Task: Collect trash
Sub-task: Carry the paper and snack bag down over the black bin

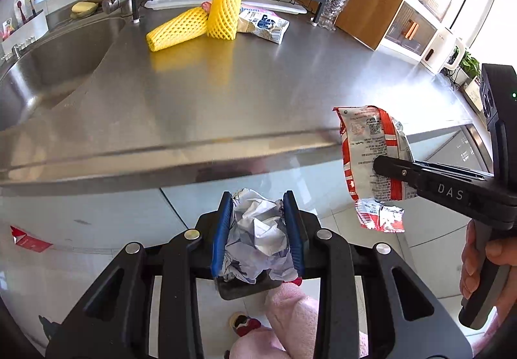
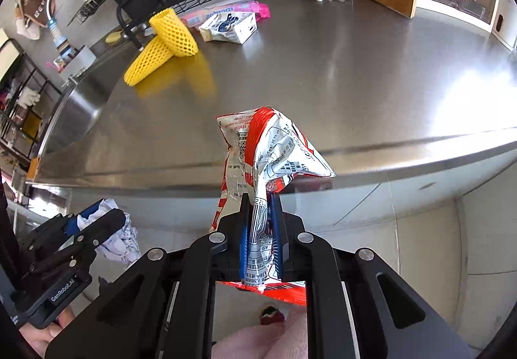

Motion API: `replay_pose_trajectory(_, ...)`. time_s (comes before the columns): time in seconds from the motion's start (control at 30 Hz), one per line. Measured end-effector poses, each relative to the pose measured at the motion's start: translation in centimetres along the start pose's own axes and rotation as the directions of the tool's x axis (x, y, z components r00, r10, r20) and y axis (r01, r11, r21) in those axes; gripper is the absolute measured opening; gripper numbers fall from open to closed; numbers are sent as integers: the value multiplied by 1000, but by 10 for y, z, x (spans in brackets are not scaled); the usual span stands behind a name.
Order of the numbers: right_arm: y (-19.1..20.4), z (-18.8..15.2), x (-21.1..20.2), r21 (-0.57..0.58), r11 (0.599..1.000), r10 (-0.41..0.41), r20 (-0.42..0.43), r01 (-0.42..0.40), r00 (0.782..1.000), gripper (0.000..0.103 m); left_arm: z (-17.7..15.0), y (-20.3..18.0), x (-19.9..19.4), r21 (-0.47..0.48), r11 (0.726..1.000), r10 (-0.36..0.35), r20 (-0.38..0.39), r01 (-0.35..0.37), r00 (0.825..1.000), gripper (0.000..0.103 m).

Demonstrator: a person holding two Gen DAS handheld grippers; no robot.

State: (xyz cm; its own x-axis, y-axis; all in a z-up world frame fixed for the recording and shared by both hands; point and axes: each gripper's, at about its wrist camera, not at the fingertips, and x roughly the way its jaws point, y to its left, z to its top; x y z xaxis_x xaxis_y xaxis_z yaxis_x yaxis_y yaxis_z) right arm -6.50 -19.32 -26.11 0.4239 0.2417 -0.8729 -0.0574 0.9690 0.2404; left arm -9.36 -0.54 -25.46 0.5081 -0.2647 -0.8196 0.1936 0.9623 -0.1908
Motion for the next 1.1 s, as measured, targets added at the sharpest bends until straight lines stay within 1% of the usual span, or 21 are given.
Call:
replay_pose_trajectory(0.1,5,-18,7,-2,1000,-1,-33,1,999,13,-19,-1,4,1,1000,-7,-29,7,1000,30)
replay_pose_trajectory(0.23,7,-37,23,-6,1000,-10,-70,9,997,13,-44,4,19,-25,1000,-15,-74,14,997,30)
replay_pose_trajectory(0.37,4,-61,50,-5,1000,-10,-137,9,990,13,-72,10,45,-50,999,-24,-130,18,991,30)
replay_pose_trajectory(0.53,-5,-90,97,16,1000,-9,-224,13,974,13,-105,19,88,-75,997,-28,-210,12,977,30)
replay_pose_trajectory(0.67,-11,-102,142,31,999,0,-272,8,962,13,-127,31,127,-113,994,-43,-260,14,965,30)
replay_pose_trajectory(0.73,-12,-107,163,42,999,21,-286,-9,958,13,-135,37,146,-128,992,-53,-279,18,959,30)
replay_pose_trajectory(0.87,-14,-114,202,49,999,13,-303,2,953,13,-147,45,180,-127,992,-62,-313,23,948,31)
replay_pose_trajectory(1.0,-20,-119,230,86,996,27,-328,2,944,13,-155,47,207,-126,991,-76,-339,35,938,31)
replay_pose_trajectory(1.1,-23,-119,239,90,996,29,-341,2,940,14,-163,46,222,-125,991,-84,-361,41,929,31)
